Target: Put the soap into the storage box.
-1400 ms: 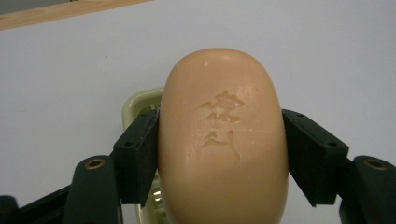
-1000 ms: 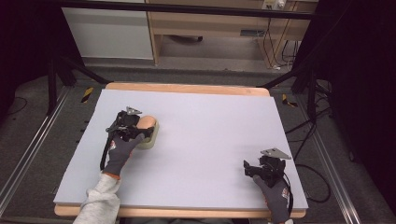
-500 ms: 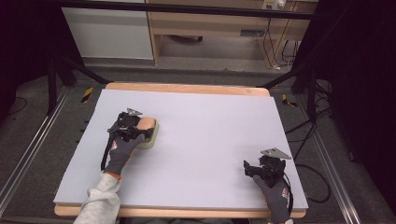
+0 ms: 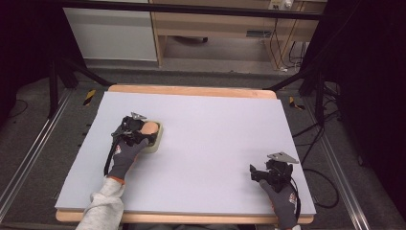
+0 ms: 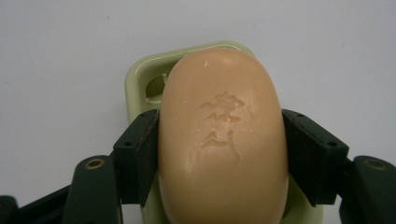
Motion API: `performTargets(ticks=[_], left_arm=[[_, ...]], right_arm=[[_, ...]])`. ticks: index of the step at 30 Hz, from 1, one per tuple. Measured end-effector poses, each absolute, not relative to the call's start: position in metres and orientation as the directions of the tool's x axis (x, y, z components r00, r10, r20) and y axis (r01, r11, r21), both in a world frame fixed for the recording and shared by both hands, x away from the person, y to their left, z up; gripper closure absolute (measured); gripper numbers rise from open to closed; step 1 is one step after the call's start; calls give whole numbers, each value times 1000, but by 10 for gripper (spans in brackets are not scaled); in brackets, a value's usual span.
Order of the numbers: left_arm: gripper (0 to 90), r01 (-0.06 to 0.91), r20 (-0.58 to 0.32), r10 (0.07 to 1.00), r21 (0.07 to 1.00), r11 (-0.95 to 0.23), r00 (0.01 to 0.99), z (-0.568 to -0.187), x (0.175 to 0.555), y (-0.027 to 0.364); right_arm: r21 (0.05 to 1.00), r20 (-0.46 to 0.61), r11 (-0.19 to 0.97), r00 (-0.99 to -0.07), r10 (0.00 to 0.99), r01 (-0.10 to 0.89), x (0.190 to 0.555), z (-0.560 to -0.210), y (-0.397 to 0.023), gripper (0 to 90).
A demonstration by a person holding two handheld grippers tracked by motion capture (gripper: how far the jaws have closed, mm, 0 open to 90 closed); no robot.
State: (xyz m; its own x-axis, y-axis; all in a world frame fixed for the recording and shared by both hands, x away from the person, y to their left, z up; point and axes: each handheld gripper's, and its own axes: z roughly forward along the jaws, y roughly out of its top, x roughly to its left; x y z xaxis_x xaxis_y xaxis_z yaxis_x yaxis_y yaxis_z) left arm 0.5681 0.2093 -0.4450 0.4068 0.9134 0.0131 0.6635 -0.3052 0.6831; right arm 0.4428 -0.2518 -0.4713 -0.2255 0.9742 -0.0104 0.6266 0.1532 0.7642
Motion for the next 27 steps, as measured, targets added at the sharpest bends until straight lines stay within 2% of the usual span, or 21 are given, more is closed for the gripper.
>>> performTargets(ticks=[27], left_arm=[[310,674,4,916,677,-297,400,-448,570,209]], right_arm=[[763,-7,150,-224,975,629,442,-471,-251,63]])
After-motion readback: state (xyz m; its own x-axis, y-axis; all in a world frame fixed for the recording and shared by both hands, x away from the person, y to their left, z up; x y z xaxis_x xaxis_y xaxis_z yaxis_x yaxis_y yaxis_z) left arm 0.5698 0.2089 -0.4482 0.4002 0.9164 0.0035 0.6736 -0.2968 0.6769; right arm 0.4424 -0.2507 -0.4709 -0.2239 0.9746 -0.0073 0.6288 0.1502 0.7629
